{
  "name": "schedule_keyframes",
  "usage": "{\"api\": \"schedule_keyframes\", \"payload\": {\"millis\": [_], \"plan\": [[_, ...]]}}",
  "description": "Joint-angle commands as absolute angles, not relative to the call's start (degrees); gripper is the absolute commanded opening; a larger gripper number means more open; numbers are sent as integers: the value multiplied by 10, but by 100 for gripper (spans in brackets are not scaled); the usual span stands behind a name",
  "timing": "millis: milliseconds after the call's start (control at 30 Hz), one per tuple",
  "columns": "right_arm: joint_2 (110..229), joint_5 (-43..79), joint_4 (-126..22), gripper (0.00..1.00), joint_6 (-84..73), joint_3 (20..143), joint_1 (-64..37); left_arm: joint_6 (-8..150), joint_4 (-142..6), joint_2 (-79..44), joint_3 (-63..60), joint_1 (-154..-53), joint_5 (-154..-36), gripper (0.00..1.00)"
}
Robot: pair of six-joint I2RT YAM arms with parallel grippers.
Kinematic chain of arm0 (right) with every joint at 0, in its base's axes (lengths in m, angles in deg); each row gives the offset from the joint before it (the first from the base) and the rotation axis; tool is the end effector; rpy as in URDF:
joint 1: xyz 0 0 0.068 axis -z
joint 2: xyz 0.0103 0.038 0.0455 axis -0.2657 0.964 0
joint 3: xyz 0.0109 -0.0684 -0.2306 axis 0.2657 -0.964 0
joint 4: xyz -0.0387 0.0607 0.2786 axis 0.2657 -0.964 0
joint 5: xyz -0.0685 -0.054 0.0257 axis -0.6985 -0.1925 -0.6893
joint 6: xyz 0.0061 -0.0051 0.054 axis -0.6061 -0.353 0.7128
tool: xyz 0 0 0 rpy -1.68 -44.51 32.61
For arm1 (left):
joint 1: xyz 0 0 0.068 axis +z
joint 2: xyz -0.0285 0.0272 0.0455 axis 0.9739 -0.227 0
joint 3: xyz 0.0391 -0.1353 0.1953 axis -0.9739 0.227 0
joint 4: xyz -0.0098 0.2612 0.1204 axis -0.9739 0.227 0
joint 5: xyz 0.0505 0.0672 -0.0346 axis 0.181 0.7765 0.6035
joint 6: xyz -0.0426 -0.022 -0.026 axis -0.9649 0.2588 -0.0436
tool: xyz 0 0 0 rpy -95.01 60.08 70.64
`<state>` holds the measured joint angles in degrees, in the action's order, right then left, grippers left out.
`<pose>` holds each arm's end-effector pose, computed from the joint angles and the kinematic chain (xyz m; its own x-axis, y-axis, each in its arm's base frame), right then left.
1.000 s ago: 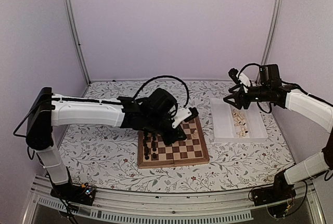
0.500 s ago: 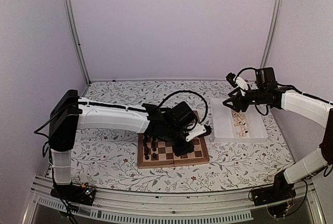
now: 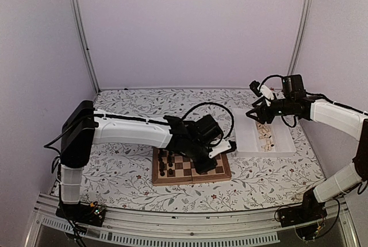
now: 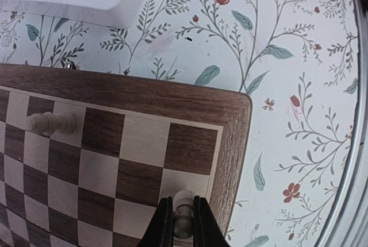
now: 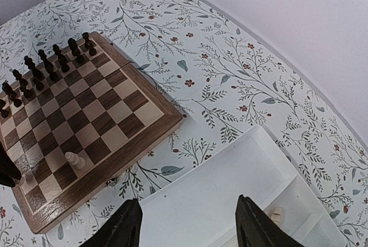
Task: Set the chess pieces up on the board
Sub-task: Place the chess piece on the chessboard.
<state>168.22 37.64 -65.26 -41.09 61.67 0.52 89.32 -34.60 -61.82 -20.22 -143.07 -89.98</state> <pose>0.3216 0.1029 0.2158 -0.2476 -0.5076 -0.8253 -0.7931 0.5954 -0.1282 0.1832 -0.4198 0.1411 -0.2396 0.8298 -0.5039 0.9588 0.2838 0.0115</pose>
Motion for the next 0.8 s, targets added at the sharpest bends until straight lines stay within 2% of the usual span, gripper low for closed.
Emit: {"api": "schedule_keyframes", "payload": {"millis": [0, 400, 633, 767], "plan": [[1689, 377, -646, 59, -413, 613, 7, 901, -332, -636, -220, -1443, -891, 6], [1692, 382, -648, 59, -413, 613, 6, 894, -329, -648, -223, -1444, -887, 13], [1694, 384, -649, 59, -414, 614, 7, 891, -330, -651, -226, -1444, -881, 26], [1694, 384, -650, 59, -414, 615, 7, 886, -331, -649, -228, -1444, -881, 29]]}}
